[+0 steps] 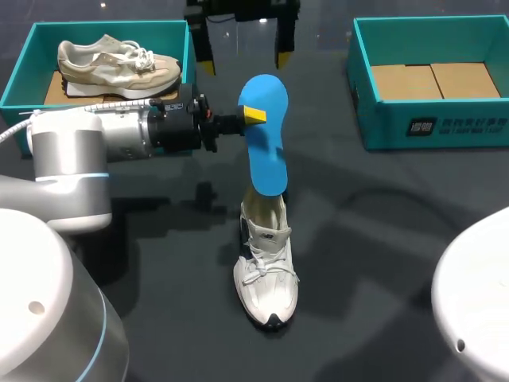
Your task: Take the shoe out of the shoebox, open the shoe tongue, remove and reinsert the insole, then place the shoe into the shoebox
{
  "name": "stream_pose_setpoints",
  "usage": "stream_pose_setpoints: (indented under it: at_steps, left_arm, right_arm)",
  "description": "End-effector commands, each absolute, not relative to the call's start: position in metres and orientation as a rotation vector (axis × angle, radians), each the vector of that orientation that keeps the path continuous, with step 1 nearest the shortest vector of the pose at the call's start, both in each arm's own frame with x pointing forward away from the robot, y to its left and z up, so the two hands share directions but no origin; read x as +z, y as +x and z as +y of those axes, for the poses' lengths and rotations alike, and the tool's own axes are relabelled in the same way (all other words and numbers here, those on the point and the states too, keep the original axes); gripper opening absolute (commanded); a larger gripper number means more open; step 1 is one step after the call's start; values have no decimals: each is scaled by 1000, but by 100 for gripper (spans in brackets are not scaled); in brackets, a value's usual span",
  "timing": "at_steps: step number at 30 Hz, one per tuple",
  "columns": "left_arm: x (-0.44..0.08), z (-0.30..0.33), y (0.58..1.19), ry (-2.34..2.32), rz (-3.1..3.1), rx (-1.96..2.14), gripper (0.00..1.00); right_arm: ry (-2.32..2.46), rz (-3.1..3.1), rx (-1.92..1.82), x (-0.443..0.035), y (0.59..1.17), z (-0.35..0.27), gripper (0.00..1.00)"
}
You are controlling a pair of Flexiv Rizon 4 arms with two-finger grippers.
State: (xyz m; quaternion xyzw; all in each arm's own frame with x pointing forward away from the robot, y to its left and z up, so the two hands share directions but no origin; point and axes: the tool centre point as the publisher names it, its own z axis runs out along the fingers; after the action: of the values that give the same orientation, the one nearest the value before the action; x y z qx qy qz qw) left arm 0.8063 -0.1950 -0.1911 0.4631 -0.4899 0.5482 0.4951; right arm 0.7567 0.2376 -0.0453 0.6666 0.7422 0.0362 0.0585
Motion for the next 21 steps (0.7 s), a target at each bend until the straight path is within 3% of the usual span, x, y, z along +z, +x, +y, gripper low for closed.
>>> stream_pose_setpoints:
  at_steps: [1,21]
  left_arm:
    - [-191,-195,806,1123,-1187,1329,0]
    - [-191,-195,806,1123,-1187,1329,0]
  right_arm:
    - [2025,2247,117,-46,755,238,100]
    - [2148,2358,387,-52,744,206,100]
